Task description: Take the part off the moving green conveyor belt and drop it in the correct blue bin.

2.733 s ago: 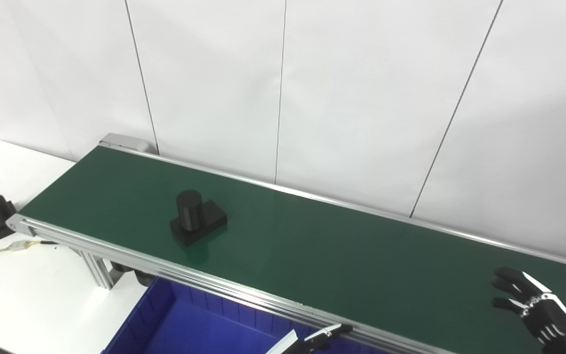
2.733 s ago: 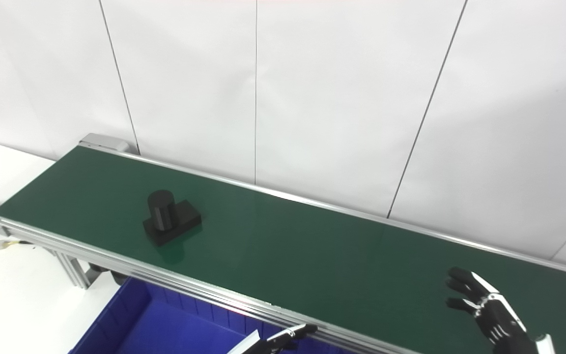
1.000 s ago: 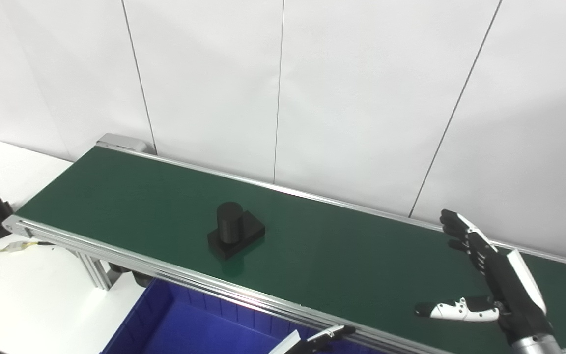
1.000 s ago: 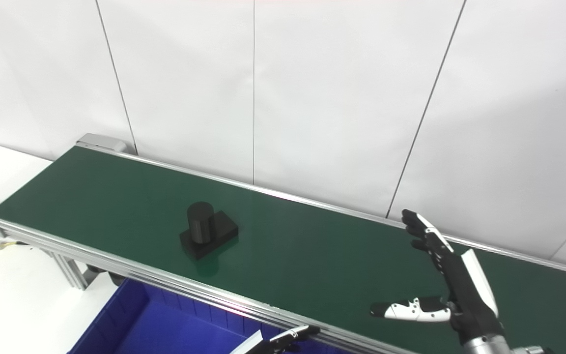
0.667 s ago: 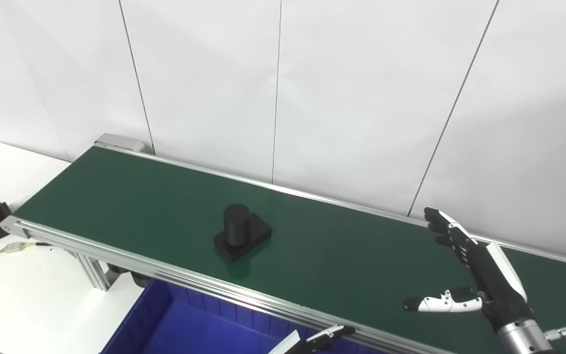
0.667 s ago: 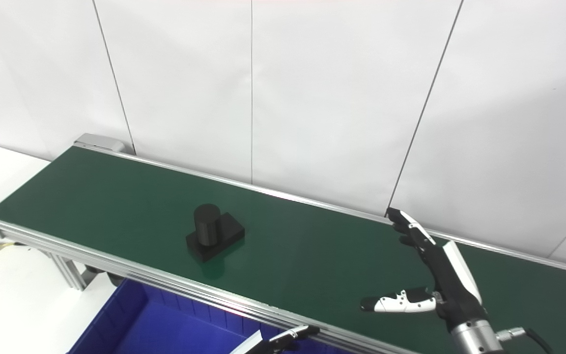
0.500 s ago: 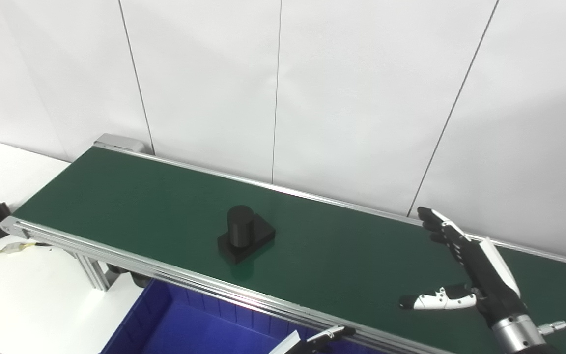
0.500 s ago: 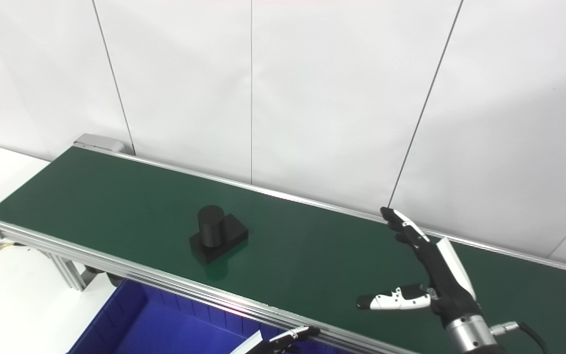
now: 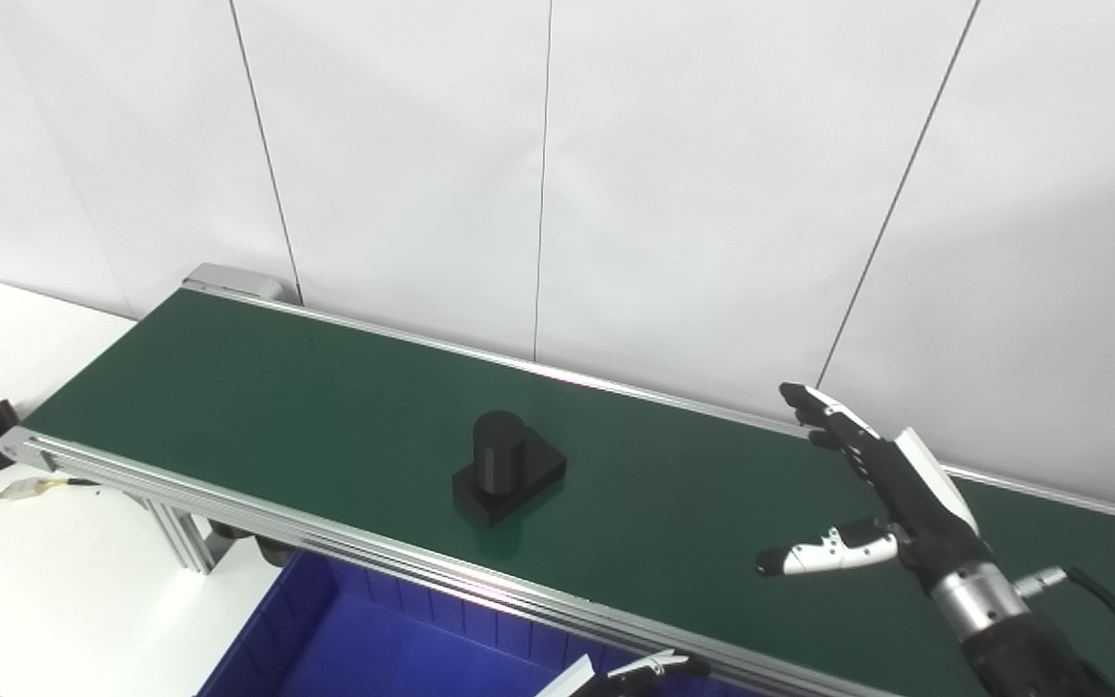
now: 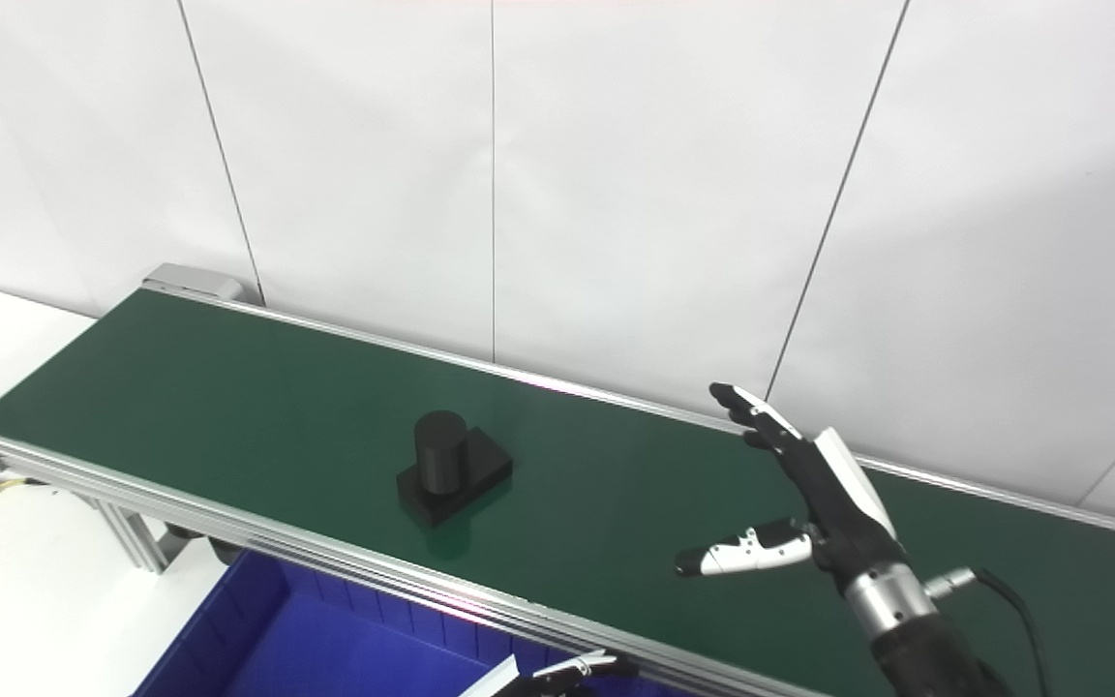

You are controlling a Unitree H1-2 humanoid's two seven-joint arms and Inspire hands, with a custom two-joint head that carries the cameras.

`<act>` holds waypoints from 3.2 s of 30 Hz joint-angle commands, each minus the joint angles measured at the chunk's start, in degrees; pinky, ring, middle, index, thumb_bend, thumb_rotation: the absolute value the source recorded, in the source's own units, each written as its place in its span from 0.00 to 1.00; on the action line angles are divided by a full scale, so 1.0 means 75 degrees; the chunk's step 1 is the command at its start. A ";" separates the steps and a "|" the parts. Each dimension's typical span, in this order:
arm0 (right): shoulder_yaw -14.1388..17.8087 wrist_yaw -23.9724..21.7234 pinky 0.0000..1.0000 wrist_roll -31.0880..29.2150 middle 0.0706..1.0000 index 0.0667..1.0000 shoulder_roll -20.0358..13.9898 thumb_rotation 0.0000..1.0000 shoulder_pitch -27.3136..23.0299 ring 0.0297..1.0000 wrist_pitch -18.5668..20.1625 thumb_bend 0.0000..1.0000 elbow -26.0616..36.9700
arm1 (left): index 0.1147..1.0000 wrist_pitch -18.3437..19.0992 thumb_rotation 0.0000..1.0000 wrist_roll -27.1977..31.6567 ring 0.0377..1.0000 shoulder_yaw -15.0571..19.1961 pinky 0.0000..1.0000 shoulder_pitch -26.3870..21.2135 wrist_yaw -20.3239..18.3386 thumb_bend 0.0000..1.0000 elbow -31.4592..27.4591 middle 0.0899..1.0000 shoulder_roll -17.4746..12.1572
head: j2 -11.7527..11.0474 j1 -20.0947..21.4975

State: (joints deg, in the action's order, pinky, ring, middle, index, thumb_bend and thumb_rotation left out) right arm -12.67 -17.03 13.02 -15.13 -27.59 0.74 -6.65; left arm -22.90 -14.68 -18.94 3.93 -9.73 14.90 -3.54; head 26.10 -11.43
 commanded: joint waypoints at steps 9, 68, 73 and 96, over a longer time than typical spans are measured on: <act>-0.0201 -0.0106 0.88 0.0291 0.93 0.91 0.0115 0.17 -0.0833 0.93 0.0005 1.00 -0.0185 | 0.84 -0.0456 0.24 0.0289 0.92 -0.0072 0.84 0.0116 -0.0022 0.96 -0.0260 0.93 0.0062 | 0.0063 0.0118; -0.2081 -0.0060 0.84 0.2222 0.93 0.94 0.1232 0.08 -0.2682 0.92 -0.0860 0.95 -0.3942 | 0.81 -0.0395 0.23 0.0668 0.92 -0.0375 0.86 0.0182 -0.0506 0.98 -0.0614 0.94 -0.0038 | 0.0396 0.0080; -0.2136 -0.0018 0.84 0.2339 0.93 0.93 0.1310 0.09 -0.2671 0.92 -0.0888 0.94 -0.4093 | 0.81 -0.0271 0.23 0.0659 0.92 -0.0371 0.86 0.0245 -0.0502 0.99 -0.0764 0.94 -0.0022 | 0.0448 0.0069; -0.3074 0.3677 0.26 0.4267 0.42 0.50 0.1491 0.00 -0.2584 0.34 -0.1777 0.51 -0.5477 | 0.84 -0.0137 0.26 0.0646 0.94 -0.0400 0.88 0.0310 -0.0519 0.97 -0.0946 0.95 0.0017 | 0.0584 0.0100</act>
State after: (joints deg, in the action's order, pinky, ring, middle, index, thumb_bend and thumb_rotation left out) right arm -35.78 9.11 44.61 -4.55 -45.33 -10.52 -48.10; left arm -23.51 -9.80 -21.60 6.47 -13.49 9.95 -3.92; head 30.41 -10.63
